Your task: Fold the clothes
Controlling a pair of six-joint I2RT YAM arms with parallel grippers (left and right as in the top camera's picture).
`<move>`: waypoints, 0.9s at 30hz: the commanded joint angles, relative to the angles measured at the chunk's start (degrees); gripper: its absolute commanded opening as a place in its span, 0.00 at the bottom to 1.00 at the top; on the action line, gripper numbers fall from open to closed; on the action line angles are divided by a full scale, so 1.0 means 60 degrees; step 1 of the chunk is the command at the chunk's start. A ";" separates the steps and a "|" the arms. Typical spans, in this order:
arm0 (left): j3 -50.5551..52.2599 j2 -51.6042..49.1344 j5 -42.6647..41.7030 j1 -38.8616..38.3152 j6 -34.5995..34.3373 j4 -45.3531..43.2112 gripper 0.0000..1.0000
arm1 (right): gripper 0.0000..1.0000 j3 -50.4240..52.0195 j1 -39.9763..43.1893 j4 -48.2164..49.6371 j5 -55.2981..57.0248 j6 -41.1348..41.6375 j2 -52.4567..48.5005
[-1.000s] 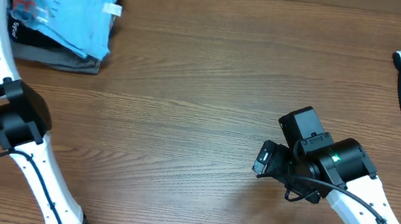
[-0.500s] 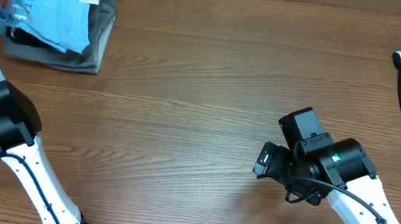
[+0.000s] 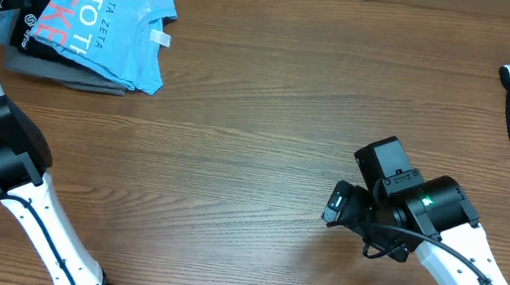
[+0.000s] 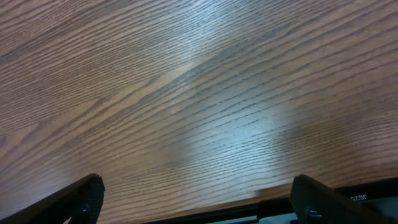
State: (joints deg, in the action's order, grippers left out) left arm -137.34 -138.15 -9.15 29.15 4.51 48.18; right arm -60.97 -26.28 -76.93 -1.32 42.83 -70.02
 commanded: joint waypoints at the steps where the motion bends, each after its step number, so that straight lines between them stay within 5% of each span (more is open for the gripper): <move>1: -0.0026 -0.0062 -0.0736 0.0069 -0.0433 0.0084 0.55 | 1.00 -0.0171 0.0036 -0.0022 -0.0044 0.0080 0.0168; 9: -0.0066 -0.0040 -0.3544 0.0011 -0.0109 0.0171 0.71 | 1.00 -0.0171 0.0036 0.0047 -0.0040 0.0080 0.0168; 27: -0.0062 -0.0492 -0.2561 -0.0936 0.0965 0.0750 0.77 | 1.00 -0.0171 0.0036 -0.0095 -0.0044 0.0080 0.0168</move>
State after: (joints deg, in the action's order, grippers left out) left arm -137.34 -138.47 -25.52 23.53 8.80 52.34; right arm -60.97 -26.28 -77.56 -1.32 42.83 -70.02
